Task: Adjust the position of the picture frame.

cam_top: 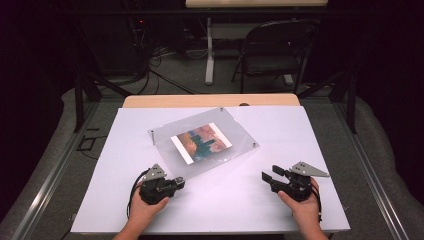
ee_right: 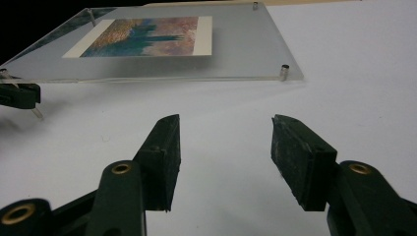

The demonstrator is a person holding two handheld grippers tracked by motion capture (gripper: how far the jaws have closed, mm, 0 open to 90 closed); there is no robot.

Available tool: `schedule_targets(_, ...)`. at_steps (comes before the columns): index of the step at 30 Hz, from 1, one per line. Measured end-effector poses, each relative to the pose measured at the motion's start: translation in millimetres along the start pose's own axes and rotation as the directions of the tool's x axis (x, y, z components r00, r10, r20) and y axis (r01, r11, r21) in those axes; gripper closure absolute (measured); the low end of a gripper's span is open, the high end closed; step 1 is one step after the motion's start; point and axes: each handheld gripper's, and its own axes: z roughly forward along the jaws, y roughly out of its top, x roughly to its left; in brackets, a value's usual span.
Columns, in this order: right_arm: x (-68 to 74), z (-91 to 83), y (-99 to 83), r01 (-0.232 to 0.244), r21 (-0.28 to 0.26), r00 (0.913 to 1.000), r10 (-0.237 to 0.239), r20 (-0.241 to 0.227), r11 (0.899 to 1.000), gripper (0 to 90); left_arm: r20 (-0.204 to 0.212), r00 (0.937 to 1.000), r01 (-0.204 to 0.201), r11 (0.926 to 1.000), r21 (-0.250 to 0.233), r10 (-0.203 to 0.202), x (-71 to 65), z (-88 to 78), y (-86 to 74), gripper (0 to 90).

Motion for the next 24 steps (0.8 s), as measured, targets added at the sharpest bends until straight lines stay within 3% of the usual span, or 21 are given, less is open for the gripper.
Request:
schedule_targets(5,-1.2,-0.6,-0.1,-0.008,-0.008,1.0000,0.008,0.004,1.000,44.5,0.053,0.9980,-0.035,0.9993,-0.009,0.035,-17.7,8.5,9.7,82.0)
schedule_targets(8,-1.3,-1.3,0.0,-0.013,-0.005,0.9999,0.013,0.004,1.000,44.3,0.072,0.9968,-0.034,0.9993,-0.014,0.035,-24.1,12.6,13.2,82.3)
schedule_targets(16,-2.6,-1.8,-0.2,-0.021,-0.011,0.9998,0.021,0.003,1.000,44.3,0.147,0.9870,-0.063,0.9980,-0.011,0.064,-53.9,41.1,26.7,82.8)
schedule_targets(20,-3.5,-2.3,-0.4,-0.025,-0.015,0.9997,0.026,0.003,1.000,44.2,0.173,0.9821,-0.074,0.9972,-0.005,0.074,-70.7,60.1,32.3,82.8)
schedule_targets(24,-4.2,-2.7,-0.5,-0.032,-0.011,0.9995,0.032,0.003,0.999,44.2,0.178,0.9805,-0.084,0.9965,0.000,0.082,-76.9,68.2,33.4,82.7)
